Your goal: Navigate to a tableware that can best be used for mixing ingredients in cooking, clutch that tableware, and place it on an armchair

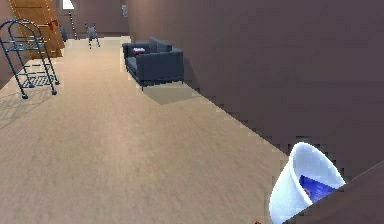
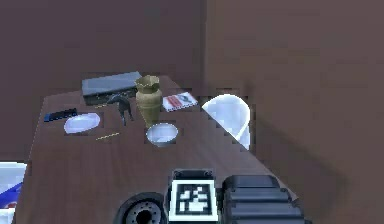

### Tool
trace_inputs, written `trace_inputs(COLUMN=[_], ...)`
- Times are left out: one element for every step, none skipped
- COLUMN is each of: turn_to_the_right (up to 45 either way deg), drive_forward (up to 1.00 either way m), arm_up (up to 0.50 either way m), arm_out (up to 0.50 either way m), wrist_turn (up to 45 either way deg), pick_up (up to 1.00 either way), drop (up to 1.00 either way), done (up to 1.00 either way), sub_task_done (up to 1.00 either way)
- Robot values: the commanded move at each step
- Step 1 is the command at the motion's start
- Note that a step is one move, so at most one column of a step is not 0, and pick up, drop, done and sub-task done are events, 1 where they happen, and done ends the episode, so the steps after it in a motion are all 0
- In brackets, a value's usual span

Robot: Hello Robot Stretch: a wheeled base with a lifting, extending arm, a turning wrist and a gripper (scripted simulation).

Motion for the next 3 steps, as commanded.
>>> trace_inputs(turn_to_the_right=[0.0, 0.0, 0.0], drive_forward=[0.0, 0.0, 0.0], arm_up=[0.0, 0.0, 0.0], arm_out=[0.46, 0.0, 0.0], wrist_turn=[0.0, 45.0, 45.0], pick_up=[0.0, 0.0, 0.0], drop=[0.0, 0.0, 0.0], done=[0.0, 0.0, 0.0], sub_task_done=[0.0, 0.0, 0.0])
